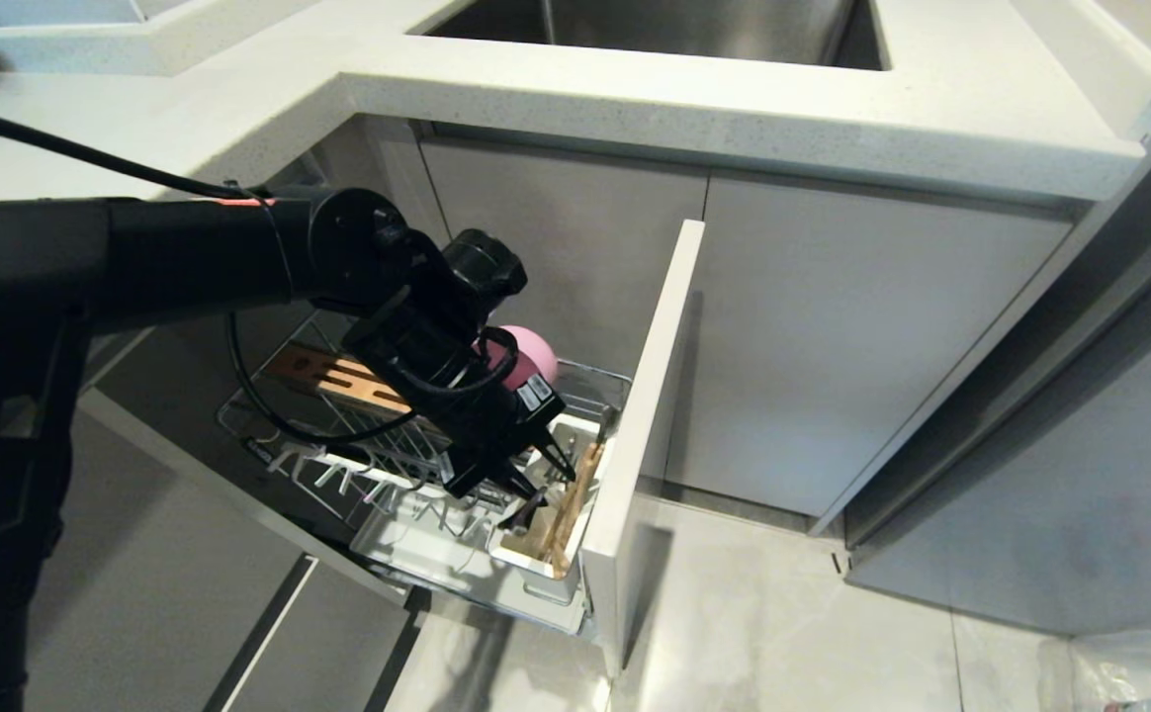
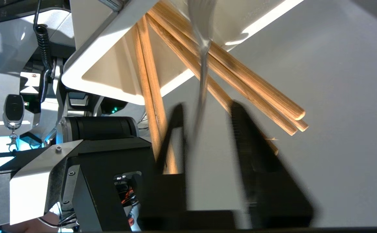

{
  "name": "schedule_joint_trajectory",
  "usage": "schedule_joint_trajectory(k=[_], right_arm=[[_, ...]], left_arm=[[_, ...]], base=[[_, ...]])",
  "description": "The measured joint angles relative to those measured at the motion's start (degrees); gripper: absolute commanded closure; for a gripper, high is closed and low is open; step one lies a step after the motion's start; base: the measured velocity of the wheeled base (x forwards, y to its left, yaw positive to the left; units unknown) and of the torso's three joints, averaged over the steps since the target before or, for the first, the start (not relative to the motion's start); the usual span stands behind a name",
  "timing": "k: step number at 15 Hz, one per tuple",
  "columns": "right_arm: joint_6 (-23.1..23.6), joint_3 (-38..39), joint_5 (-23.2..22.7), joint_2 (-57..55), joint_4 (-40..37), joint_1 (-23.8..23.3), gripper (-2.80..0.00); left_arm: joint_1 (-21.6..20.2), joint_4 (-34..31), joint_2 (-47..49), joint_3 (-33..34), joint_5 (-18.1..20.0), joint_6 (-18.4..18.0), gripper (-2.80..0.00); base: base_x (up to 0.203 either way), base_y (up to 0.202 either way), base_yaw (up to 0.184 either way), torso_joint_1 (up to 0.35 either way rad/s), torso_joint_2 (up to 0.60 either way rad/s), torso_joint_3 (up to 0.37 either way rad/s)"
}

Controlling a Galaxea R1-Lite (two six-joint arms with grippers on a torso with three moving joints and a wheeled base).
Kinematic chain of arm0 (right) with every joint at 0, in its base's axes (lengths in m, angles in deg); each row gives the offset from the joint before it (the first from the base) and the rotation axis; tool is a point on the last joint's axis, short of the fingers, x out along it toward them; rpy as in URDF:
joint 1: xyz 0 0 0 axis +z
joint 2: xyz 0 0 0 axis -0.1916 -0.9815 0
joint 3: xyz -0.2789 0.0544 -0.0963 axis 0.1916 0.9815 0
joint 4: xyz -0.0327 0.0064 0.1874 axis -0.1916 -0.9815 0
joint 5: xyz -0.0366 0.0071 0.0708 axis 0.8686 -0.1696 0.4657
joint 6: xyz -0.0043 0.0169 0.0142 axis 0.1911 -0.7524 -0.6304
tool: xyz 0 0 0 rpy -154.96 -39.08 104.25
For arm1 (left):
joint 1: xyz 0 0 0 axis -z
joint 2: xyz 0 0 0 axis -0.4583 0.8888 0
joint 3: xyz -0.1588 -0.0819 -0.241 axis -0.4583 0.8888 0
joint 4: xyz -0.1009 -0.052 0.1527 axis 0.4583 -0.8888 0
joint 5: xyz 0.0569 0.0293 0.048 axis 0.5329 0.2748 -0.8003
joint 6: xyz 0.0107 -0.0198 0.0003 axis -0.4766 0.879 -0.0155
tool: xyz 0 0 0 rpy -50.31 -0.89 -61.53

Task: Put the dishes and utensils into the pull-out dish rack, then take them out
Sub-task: Pick up the fork and place it in the cupboard

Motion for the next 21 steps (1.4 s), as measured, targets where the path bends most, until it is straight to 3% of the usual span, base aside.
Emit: schedule_joint_trajectory(k=[15,19,20,21], right_arm=[[-0.01,0.00,0.00,0.00,0.00,0.00,0.00],[0.00,0.00,0.00,0.00,0.00,0.00,0.00],[-0.02,0.00,0.00,0.00,0.00,0.00,0.00],[-0.02,0.00,0.00,0.00,0.00,0.00,0.00]], left_arm=[[0.09,-0.15,-5.50,0.00,-0.37,0.15,-2.80],[0.22,-0.26,-8.57,0.00,-2.24,0.20,-2.80],[0.30,-0.24,-9.51,0.00,-3.08,0.17,0.00],[0.36,-0.18,-10.52,0.00,-3.96,0.17,0.00]], base=[[0.000,0.000,0.000,0.000,0.00,0.000],[0.000,0.000,0.000,0.000,0.00,0.000],[0.000,0.000,0.000,0.000,0.00,0.000],[0.000,0.000,0.000,0.000,0.00,0.000]])
